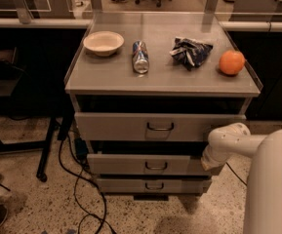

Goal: Close middle drawer

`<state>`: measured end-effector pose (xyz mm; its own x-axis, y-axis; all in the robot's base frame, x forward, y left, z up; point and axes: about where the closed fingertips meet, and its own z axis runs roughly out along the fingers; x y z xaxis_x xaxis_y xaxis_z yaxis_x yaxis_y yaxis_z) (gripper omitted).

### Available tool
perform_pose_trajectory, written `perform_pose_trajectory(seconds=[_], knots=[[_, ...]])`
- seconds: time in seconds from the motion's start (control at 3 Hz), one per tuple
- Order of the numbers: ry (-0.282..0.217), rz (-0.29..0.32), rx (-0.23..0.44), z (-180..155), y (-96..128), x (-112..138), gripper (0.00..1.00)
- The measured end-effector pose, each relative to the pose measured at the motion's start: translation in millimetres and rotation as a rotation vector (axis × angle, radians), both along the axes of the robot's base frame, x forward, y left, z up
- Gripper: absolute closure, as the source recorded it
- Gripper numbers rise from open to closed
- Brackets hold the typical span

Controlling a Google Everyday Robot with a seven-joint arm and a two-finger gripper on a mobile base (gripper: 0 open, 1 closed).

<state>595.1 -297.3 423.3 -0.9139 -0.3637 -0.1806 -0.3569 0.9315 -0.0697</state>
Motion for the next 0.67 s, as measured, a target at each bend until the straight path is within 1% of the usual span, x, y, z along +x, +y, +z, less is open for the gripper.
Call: perform_pose_trajectory(seconds=[0.33, 0.67], knots=[[-0.048, -0.040, -0.004, 8.3, -5.7, 18.2, 1.00], [-0.048, -0.040, -0.004, 8.3, -5.7, 18.1, 1.00]])
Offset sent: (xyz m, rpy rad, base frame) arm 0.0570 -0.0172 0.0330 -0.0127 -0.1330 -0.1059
